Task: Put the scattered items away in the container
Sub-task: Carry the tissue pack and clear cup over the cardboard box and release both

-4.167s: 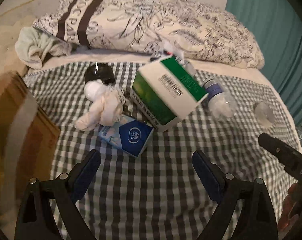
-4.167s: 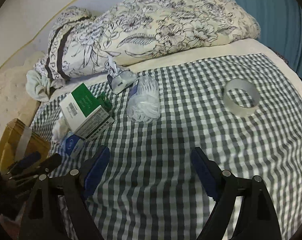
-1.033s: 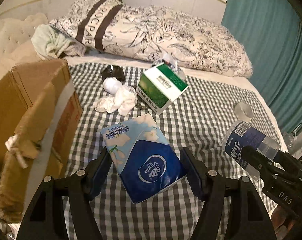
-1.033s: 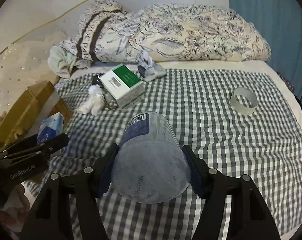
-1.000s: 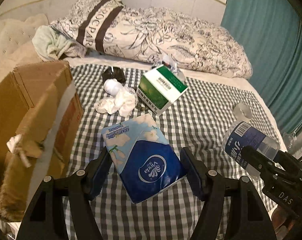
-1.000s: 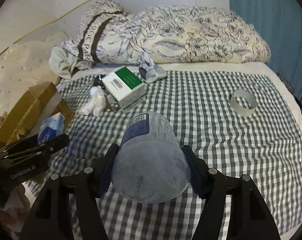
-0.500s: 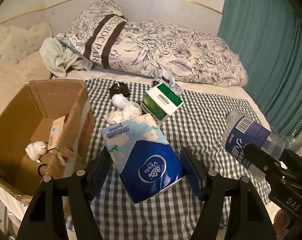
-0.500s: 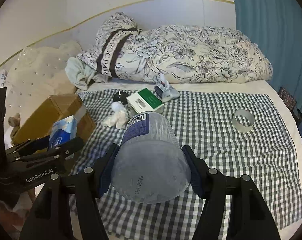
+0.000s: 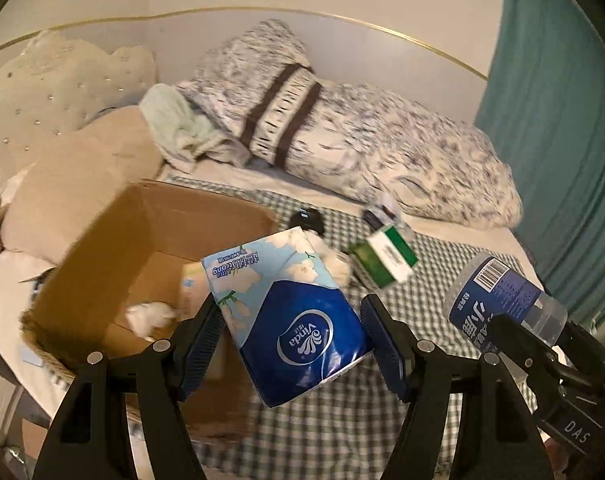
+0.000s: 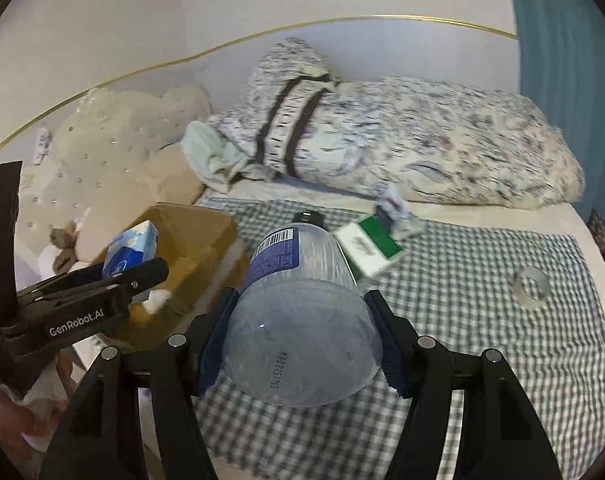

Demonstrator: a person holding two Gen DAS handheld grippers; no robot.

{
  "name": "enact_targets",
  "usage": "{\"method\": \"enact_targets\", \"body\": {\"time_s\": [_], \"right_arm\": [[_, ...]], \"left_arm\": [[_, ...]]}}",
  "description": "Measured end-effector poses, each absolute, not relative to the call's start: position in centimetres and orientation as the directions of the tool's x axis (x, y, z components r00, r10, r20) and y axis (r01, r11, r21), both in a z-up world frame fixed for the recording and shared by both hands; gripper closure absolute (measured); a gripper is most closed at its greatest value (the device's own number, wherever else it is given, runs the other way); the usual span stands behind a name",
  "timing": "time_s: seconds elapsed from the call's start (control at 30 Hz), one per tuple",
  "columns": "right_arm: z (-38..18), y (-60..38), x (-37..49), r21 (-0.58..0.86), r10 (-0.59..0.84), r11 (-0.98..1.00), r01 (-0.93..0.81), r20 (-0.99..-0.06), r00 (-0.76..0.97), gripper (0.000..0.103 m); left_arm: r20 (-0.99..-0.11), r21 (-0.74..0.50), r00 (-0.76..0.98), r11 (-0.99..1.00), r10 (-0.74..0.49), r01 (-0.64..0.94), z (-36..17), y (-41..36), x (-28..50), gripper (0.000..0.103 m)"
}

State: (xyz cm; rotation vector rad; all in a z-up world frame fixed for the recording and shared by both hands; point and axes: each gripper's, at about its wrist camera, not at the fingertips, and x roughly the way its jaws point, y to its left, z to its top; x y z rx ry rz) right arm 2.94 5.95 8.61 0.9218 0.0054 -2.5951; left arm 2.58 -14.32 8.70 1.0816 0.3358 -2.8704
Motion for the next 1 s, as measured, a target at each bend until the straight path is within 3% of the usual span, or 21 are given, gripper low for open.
{"method": "enact_targets", "body": {"time_s": [0.43,0.63,0.8,0.83,0.9,0.93,1.0], "right_arm": [[8.3,-6.6,0.4,0.172,-0.491,-0.849,0.500,-0.606,-0.626,0.039],[6.6,-10.3,-2.7,0.215,-0.523,-0.827,0.520,-0.633,-0.570,0.039],[6.1,-11.7,-4.2,0.272,-0.583,-0.792,0.546,-0.603,-0.545,0.039],[6.1,-11.9,-4.5,0.288,-0.593,-0.786,0.547,-0.600,-0.536,0.038],[6.1,-11.8,-4.9,0.319,-0.602,-0.787,0.528,-0.585,-0.543,0.026],[6.2,-11.5,-5.1,0.335,-0.606,-0.788,0.517,-0.575,-0.550,0.026],[6.4,-10.9,-5.3,0.364,-0.618,-0.782,0.506,-0.554,-0.557,0.026]], "left_arm": [[-0.705,-0.188,-0.708,-0.952,-0.039,0.240,5.8,-24.3,2.7,0.032],[-0.734,-0.197,-0.678,-0.943,-0.040,0.269,3.3,-26.5,1.7,0.032],[-0.739,-0.204,-0.674,-0.946,-0.021,0.254,2.0,-26.8,0.8,0.032],[-0.737,-0.205,-0.675,-0.947,-0.018,0.249,1.9,-26.7,0.7,0.030],[-0.741,-0.196,-0.671,-0.946,-0.029,0.257,1.8,-26.7,0.4,0.021],[-0.744,-0.191,-0.667,-0.945,-0.036,0.264,1.8,-26.6,0.3,0.011],[-0.747,-0.188,-0.664,-0.946,-0.038,0.265,1.8,-26.4,0.3,0.009]]}}
